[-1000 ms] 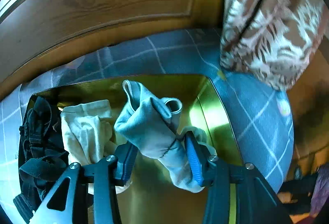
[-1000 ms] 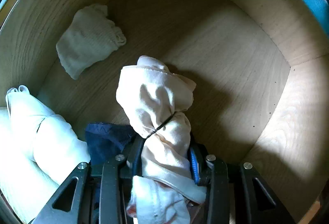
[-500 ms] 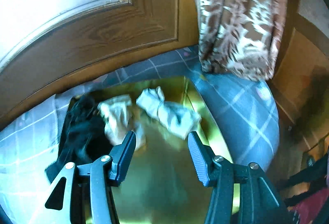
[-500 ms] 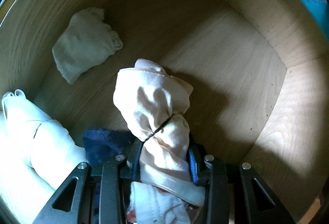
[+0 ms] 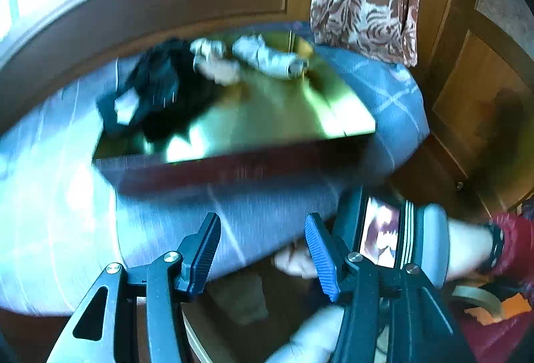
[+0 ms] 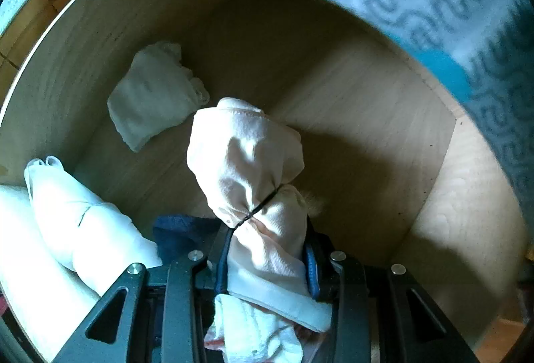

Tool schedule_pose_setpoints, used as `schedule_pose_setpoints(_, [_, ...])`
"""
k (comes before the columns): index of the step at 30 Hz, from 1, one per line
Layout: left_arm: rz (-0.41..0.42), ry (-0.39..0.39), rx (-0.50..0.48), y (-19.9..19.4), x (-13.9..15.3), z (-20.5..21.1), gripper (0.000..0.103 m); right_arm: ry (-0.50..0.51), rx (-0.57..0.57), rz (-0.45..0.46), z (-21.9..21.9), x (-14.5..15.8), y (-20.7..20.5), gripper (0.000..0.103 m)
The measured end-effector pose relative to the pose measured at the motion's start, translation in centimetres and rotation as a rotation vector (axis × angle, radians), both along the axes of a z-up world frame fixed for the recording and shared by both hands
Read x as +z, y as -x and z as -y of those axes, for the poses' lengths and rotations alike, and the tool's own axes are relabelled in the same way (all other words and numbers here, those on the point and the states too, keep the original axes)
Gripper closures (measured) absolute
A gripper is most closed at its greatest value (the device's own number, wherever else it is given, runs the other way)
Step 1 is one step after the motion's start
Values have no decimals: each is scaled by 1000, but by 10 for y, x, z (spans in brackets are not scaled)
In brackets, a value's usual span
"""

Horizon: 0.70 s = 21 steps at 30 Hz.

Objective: Organize soft objects
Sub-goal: 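Return the left tool to the drawer and grasp the long white sock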

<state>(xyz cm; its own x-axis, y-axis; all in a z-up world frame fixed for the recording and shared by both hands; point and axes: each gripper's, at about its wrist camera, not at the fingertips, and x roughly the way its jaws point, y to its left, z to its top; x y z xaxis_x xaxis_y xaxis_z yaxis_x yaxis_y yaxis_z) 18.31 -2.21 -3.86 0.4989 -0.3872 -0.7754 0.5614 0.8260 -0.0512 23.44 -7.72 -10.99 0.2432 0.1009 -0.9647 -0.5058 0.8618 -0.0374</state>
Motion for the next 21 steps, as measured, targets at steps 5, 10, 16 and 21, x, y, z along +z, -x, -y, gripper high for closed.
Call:
schedule_pose_setpoints(5, [-69,-39,2,20,-43,-7,50,-3,-12,8,-2,-2,2,68])
schedule_pose_setpoints(10, [-195,-85,-118,34,-80,6,48,-25,-32,-1,2,-6,6,68])
schedule_pose_setpoints(16, [-324,-181,-242,51,-115,15,42,-35,-38,-9,6,-8,1,68])
schedule_pose_setpoints(21, [-402,-222,-317,58,-132,19,41,-36,-40,-18,6,-9,-2,67])
